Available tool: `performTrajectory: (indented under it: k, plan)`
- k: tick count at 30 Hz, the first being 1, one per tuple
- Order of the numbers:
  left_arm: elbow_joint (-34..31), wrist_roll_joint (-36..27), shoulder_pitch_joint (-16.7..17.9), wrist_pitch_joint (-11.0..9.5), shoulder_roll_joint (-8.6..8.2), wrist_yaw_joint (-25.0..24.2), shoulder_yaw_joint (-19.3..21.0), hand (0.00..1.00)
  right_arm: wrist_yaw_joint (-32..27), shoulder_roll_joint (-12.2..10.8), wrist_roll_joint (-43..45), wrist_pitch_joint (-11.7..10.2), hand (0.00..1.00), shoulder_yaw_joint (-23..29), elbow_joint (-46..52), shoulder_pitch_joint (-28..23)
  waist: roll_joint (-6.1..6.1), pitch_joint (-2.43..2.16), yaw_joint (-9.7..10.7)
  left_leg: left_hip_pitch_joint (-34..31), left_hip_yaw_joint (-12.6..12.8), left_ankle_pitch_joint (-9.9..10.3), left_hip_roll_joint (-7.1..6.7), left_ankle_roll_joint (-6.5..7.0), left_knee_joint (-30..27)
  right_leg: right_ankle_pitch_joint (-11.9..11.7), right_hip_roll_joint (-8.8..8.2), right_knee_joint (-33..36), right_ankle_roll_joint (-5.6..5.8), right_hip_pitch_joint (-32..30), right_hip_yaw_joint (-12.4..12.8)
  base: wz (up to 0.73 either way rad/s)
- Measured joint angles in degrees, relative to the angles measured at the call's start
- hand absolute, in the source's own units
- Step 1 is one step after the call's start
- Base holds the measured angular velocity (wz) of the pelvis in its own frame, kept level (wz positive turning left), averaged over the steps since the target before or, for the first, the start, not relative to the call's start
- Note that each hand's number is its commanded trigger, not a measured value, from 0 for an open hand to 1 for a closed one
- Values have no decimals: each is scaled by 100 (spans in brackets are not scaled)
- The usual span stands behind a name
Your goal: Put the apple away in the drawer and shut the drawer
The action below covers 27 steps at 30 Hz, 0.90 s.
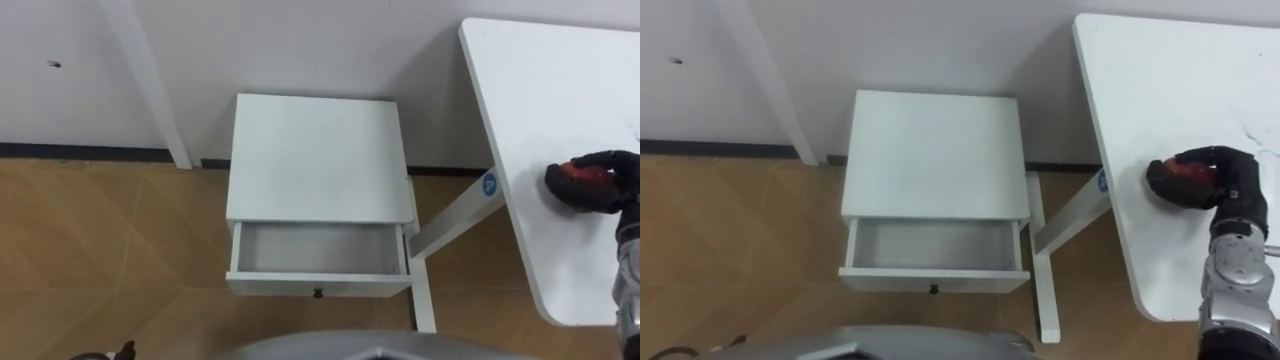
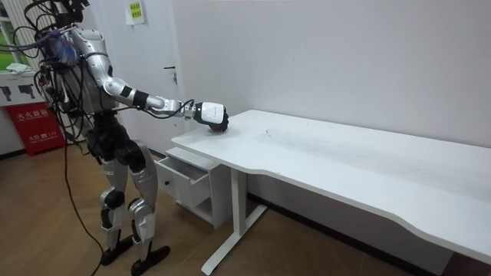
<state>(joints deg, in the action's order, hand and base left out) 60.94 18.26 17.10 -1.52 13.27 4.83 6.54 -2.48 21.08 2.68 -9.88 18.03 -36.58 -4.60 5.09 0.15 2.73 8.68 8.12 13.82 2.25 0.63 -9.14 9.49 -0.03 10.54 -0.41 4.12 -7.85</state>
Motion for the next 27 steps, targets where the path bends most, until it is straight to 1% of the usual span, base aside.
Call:
performTrajectory:
  k: [4, 5, 6, 8, 10, 12, 13, 14, 15, 16, 17, 18, 19, 20, 21, 22, 25, 27]
  plan:
    - [79, 6, -119, 30, 2, 0, -2, 0, 59, -7, 527, 178, 100, -414, 573, -47, 0, 2, -22, 1, 59, -6, 4, -11, 1, -17, 18, -2, -26, -32, 35, -8]
    - [101, 9, -181, 32, 1, -1, -3, 0, 134, -10, 665, 214, 100, -586, 842, -101, -6, 9, -28, -6, 66, -8, 4, -15, 1, -20, 25, -4, -30, -40, 32, 0]
    - [101, 12, -199, 32, -1, -1, -4, 0, 203, -19, 740, 222, 100, -653, 992, -137, -11, 14, -40, -7, 68, -10, 4, -17, 1, -21, 28, -6, -32, -40, 32, 0]
    - [100, 14, -269, 32, 1, -3, -46, 0, 335, -46, 1055, 246, 100, -930, 1466, -252, -37, 22, -116, -29, 74, -10, 7, -17, -11, -23, 30, -2, -35, -57, 25, -2]
    - [100, 24, -406, 22, 4, -12, -121, 0, 493, -98, 1330, 248, 100, -1369, 1922, -262, -60, 14, -236, -98, 59, -11, 7, -20, -15, -34, 31, 3, -41, -126, 6, 0]
    - [96, 31, -464, 18, -5, -29, -137, 0, 654, -103, 1366, 255, 100, -1695, 2174, -261, -62, 14, -341, -117, 65, -12, 6, -21, -18, -38, 26, -2, -39, -129, -13, 6]
    - [92, 31, -467, 20, -1, -24, -212, 0, 761, -106, 1411, 298, 100, -1904, 2397, -260, -88, 17, -421, -132, 57, -12, 8, -20, -19, -38, 21, -5, -39, -133, -16, 8]
    - [92, 28, -512, 21, -14, -24, -280, 0, 863, -115, 1464, 320, 100, -2075, 2643, -248, -116, 14, -484, -157, 46, -11, 13, -20, -21, -41, 15, -12, -34, -146, -15, 7]
    - [93, 28, -510, 23, -19, -25, -312, 0, 905, -116, 1466, 334, 100, -2161, 2739, -231, -120, 3, -501, -167, 41, -11, 15, -20, -22, -44, 14, -9, -30, -156, -16, 4]
    - [93, 28, -510, 31, -26, -25, -351, 0, 972, -120, 1465, 358, 100, -2339, 2915, -222, -155, -10, -587, -192, 39, -11, 16, -20, -25, -45, 10, -4, -28, -183, -17, 0]
    - [93, 28, -509, 37, -29, -25, -358, 0, 1011, -128, 1466, 364, 100, -2410, 2977, -218, -160, -14, -619, -200, 36, -12, 16, -20, -28, -45, 8, -4, -28, -189, -17, 7]
    - [91, 28, -508, 43, -30, -25, -404, 0, 1085, -140, 1478, 373, 100, -2559, 3035, -189, -198, -9, -652, -202, -40, -12, 15, -20, -28, -46, -4, -5, -27, -172, -32, 20]
    - [96, 32, -506, 70, -39, -25, -469, 0, 1148, -171, 1515, 375, 100, -2660, 3031, -153, -221, -8, -668, -193, -61, -12, 11, -20, -25, -46, -13, -12, -26, -147, -28, 22]
    - [99, 31, -500, 75, -59, -21, -490, 0, 1151, -238, 1525, 382, 100, -2740, 2981, -123, -249, 5, -717, -170, -66, -12, 10, -20, -25, -57, -4, -63, -9, -107, -27, 13]
    - [99, 31, -491, 75, -60, -17, -511, 0, 1152, -297, 1559, 387, 100, -2776, 2949, -102, -258, 4, -741, -176, -69, -12, 8, -20, -24, -60, -3, -105, -3, -92, -25, 0]
    - [100, 31, -493, 78, -67, -14, -563, 0, 1176, -402, 1596, 387, 100, -2843, 2888, -84, -268, 11, -762, -195, -81, -12, 8, -20, -21, -66, 3, -118, 2, -86, -27, 0]
    - [101, 32, -497, 77, -117, -14, -604, 0, 1244, -471, 1583, 449, 100, -3125, 2835, -93, -311, 44, -797, -199, -90, -12, 4, -20, -15, -67, 8, -115, 3, -86, -30, 2]
    - [103, 31, -502, 77, -125, -13, -616, 0, 1322, -527, 1583, 453, 100, -3276, 2830, -93, -318, 51, -808, -211, -91, -12, 3, -20, -15, -67, 13, -109, 2, -93, -35, 0]
